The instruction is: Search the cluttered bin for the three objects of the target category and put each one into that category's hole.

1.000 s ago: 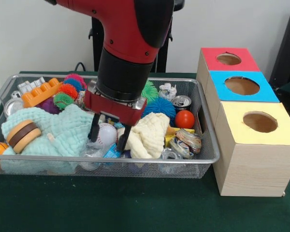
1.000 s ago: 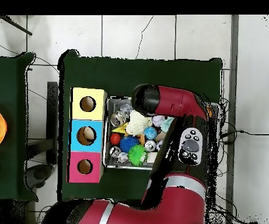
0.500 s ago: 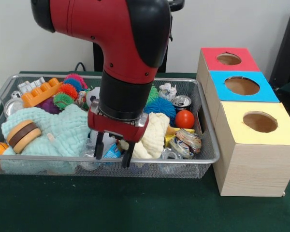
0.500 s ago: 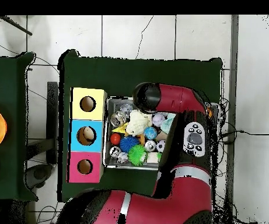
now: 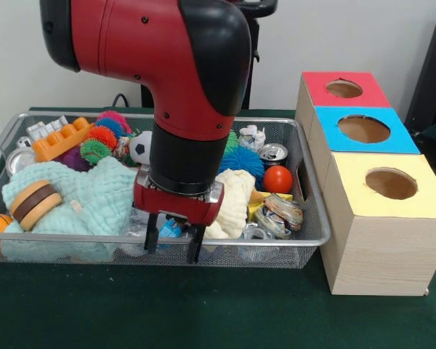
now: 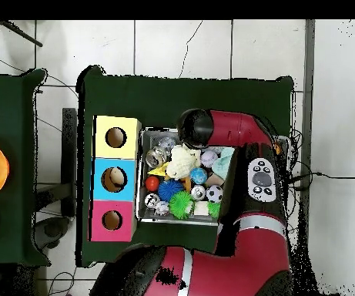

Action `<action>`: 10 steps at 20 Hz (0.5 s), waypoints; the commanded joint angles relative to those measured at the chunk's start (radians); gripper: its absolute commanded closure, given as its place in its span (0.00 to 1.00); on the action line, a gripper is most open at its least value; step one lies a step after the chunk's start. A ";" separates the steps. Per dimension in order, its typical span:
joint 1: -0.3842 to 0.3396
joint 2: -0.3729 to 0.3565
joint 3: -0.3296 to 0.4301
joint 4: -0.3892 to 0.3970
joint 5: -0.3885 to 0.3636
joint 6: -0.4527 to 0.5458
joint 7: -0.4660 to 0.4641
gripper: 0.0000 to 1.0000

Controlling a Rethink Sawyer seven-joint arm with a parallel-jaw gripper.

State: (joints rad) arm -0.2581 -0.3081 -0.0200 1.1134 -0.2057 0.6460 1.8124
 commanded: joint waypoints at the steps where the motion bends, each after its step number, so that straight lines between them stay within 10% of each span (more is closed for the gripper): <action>1: -0.046 0.010 0.147 -0.023 -0.112 0.102 -0.339 0.00; 10: -0.054 -0.071 0.172 0.007 -0.149 0.187 -0.332 0.00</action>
State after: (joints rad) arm -0.2880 -0.3269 0.0472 1.0918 -0.2896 0.6677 1.8071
